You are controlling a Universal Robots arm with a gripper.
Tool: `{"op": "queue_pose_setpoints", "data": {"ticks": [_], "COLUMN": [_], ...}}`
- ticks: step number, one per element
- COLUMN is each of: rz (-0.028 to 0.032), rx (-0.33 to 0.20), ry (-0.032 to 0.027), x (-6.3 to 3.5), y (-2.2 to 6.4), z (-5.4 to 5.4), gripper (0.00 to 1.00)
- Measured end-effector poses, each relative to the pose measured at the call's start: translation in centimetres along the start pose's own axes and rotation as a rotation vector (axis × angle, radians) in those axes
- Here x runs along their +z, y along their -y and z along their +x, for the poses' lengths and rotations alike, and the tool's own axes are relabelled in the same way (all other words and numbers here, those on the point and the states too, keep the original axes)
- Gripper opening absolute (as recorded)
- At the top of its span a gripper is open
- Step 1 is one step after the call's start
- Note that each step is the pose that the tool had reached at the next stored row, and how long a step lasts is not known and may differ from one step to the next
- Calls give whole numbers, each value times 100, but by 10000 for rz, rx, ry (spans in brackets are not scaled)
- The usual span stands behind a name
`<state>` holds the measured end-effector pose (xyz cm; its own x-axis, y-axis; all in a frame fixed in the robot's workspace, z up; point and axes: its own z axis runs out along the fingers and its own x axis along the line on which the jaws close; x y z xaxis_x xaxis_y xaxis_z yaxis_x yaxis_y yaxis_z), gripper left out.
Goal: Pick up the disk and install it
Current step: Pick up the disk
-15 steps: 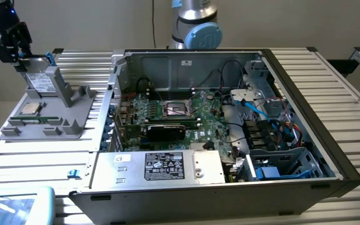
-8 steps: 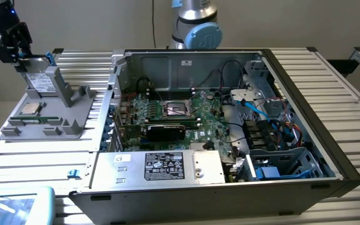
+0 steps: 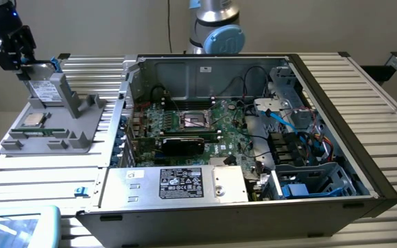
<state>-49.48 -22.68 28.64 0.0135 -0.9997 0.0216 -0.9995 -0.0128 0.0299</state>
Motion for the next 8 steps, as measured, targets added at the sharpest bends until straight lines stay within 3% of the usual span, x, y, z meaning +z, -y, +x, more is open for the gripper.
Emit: {"op": "queue_pose_setpoints", "data": {"ticks": [4, 8], "rz": [63, 69], "rx": [33, 95], "ry": [12, 68], "x": [20, 30], "y": [-10, -15], "z": [0, -1], "gripper": [65, 65]}}
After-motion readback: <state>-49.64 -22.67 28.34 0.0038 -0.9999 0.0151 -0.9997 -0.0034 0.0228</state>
